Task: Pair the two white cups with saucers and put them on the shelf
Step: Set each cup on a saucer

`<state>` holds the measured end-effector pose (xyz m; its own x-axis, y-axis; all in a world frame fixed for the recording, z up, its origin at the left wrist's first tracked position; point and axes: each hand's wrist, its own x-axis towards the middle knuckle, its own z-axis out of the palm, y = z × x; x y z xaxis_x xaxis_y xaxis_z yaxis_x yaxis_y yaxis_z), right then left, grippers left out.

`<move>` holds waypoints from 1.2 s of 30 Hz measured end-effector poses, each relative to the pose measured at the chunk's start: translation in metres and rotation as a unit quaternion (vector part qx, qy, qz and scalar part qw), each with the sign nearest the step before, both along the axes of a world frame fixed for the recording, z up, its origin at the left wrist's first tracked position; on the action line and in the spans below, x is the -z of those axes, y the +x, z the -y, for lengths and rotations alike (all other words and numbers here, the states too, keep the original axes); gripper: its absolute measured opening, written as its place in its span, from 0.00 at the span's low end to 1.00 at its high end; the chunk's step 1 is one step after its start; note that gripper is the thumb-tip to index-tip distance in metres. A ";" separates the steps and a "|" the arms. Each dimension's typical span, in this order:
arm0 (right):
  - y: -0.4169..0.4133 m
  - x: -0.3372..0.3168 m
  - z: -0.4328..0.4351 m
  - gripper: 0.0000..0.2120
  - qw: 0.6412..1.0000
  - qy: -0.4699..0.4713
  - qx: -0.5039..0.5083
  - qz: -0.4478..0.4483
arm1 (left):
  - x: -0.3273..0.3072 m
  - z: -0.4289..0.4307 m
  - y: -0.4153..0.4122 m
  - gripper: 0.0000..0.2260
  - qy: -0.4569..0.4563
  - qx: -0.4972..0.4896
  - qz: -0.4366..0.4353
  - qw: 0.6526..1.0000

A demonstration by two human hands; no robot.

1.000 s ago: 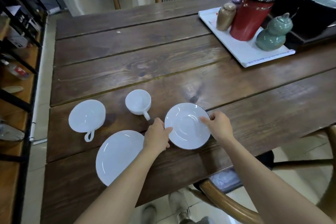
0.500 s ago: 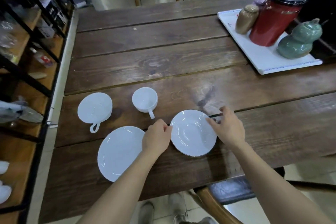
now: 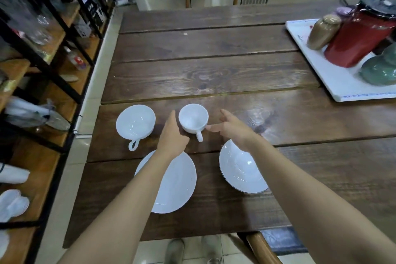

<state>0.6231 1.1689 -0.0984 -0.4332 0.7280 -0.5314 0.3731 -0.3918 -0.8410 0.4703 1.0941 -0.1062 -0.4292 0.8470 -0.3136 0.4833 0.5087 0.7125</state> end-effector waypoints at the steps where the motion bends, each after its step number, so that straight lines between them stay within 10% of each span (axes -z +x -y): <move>1: -0.004 0.000 -0.001 0.41 1.000 -0.023 0.003 -0.019 | 0.003 -0.001 -0.002 0.39 -0.017 0.014 0.003 1.000; 15: -0.020 0.003 -0.001 0.16 0.997 -0.011 -0.030 -0.072 | 0.016 -0.010 -0.006 0.23 0.013 0.018 -0.010 1.000; 21: 0.012 -0.009 0.010 0.26 0.991 0.121 0.060 -0.024 | -0.010 -0.011 0.018 0.26 0.039 0.070 -0.030 0.996; 36: 0.097 0.021 0.067 0.11 0.960 0.171 0.208 0.070 | 0.006 0.019 0.088 0.27 -0.017 0.221 0.024 0.975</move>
<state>0.7206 1.1018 -0.1195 -0.0084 0.9651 -0.2618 0.3631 -0.2411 -0.9000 0.5581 1.0747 -0.1127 -0.0085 0.9344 -0.3562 0.6279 0.2822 0.7253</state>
